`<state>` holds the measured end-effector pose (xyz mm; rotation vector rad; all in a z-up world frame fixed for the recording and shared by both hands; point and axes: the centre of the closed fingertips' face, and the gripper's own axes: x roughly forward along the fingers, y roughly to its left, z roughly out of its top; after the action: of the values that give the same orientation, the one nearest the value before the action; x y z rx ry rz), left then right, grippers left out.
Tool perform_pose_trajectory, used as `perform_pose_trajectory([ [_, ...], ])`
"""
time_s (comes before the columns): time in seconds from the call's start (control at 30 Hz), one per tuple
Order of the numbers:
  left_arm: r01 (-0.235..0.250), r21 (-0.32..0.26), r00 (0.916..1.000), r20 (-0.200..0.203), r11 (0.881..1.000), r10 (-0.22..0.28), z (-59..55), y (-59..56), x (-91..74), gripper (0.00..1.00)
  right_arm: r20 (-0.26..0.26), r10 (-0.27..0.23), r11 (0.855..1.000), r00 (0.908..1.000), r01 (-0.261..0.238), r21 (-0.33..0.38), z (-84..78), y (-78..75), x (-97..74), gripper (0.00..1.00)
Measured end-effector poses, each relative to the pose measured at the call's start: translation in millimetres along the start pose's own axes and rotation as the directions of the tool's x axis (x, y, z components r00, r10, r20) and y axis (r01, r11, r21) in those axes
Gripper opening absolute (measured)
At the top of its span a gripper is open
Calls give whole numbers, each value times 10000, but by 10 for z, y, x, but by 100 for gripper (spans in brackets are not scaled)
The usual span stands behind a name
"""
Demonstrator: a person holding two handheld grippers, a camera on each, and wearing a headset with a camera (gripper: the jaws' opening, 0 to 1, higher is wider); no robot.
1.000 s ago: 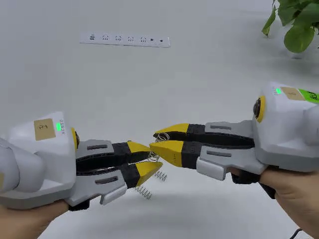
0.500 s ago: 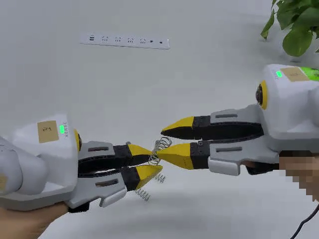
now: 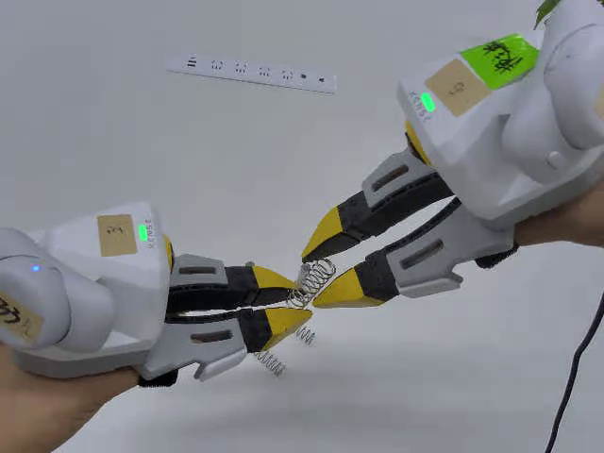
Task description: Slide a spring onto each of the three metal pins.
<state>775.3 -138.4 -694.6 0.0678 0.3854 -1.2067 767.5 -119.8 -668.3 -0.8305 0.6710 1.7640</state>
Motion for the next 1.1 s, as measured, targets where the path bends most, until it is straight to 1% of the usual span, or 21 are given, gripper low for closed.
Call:
perform_pose_trajectory([
  [0.03, -13, 17, 10000, -13, 10000, 13, -4, 3, 1, 10, -145, 76, 9999, 9999, -78, -102, -27, -4, 12, 19],
  [0.07, -18, 46, 10000, -20, 10000, 18, -9, 5, 3, 10, -396, 191, 9993, 9990, -204, -328, -44, -5, 24, 19],
  [0.13, -31, 49, 10000, 0, 10000, 31, -14, 7, 6, 10, -680, 368, 9977, 9970, -405, -544, -65, -6, 41, 18],
  [0.4, -104, -91, 9997, 211, 9999, 106, -14, 31, -7, 10, -1028, 612, 9942, 9928, -698, -816, -62, -42, 68, 14],
  [0.53, -112, -240, 9991, 402, 9996, 122, 5, 40, -25, 10, -1073, 685, 9935, 9919, -776, -829, -53, -52, 74, 13],
  [0.83, -173, -226, 9988, 454, 9996, 183, -8, 42, -37, 10, -1217, 779, 9921, 9895, -890, -887, -43, -51, 91, 12],
  [1.1, -160, -270, 9986, 506, 9995, 173, -21, 47, -54, 11, -1195, 756, 9933, 9900, -852, -777, -22, -54, 107, 12],
])
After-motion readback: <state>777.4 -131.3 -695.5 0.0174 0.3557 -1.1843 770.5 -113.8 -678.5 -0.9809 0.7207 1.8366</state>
